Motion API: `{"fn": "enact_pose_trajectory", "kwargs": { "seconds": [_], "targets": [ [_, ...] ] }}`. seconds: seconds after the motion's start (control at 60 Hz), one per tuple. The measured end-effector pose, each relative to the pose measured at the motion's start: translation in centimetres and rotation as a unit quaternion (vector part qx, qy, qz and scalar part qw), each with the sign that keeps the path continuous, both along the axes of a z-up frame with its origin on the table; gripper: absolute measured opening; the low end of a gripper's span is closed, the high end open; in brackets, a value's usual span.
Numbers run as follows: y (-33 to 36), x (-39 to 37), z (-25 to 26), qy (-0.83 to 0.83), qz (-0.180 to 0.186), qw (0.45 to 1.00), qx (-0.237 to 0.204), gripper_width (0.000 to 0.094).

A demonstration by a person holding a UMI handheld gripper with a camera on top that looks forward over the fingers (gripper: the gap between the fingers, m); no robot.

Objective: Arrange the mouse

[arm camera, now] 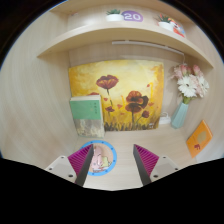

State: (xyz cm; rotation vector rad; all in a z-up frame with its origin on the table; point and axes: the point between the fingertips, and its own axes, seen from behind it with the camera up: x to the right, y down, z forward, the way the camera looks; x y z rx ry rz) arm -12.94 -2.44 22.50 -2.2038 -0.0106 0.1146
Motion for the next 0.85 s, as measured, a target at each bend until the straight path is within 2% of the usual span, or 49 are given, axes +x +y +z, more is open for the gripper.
{"fn": "enact_pose_trajectory", "kwargs": {
  "seconds": [0.15,0.417,0.85],
  "targets": [
    [-3.8,6.1,1.7,-0.010,-0.017,1.000,0.017,0.0781],
    [-9.2,13.4,1.7,-0.019,-0.020,0.999,0.023,0.0780],
    [-13.8,15.5,-0.4,0.000,-0.017,1.000,0.006,0.0780]
  ]
}}
